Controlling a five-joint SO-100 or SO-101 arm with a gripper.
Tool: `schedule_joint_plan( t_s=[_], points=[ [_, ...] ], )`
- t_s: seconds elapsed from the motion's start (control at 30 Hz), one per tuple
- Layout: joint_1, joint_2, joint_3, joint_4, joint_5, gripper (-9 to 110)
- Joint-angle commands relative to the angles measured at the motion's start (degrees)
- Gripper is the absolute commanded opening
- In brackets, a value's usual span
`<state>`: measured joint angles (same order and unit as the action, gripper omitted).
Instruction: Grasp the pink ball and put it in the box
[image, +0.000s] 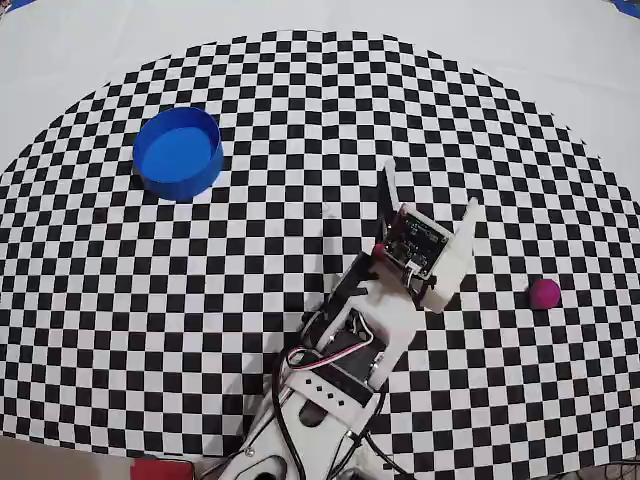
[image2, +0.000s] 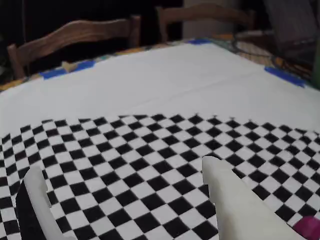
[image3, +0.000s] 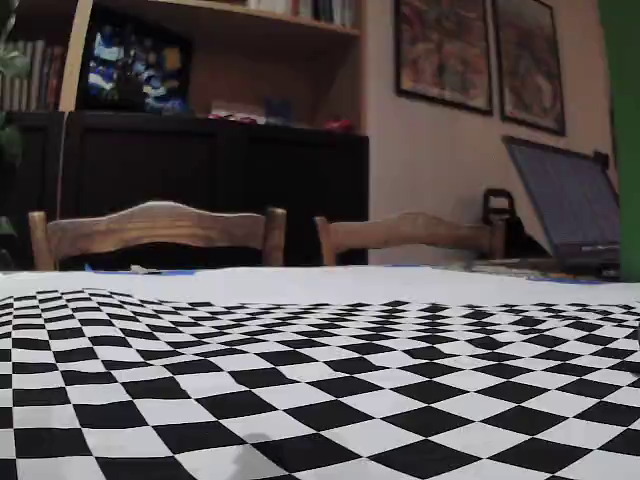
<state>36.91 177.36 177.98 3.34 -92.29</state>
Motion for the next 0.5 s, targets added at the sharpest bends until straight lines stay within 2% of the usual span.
schedule_joint_plan(
  t_s=[0.0, 0.47],
  points=[
    [2.02, 0.00, 0.35, -1.05, -0.44, 38],
    [10.99, -0.70, 0.35, -1.14, -0.44, 38]
  ],
)
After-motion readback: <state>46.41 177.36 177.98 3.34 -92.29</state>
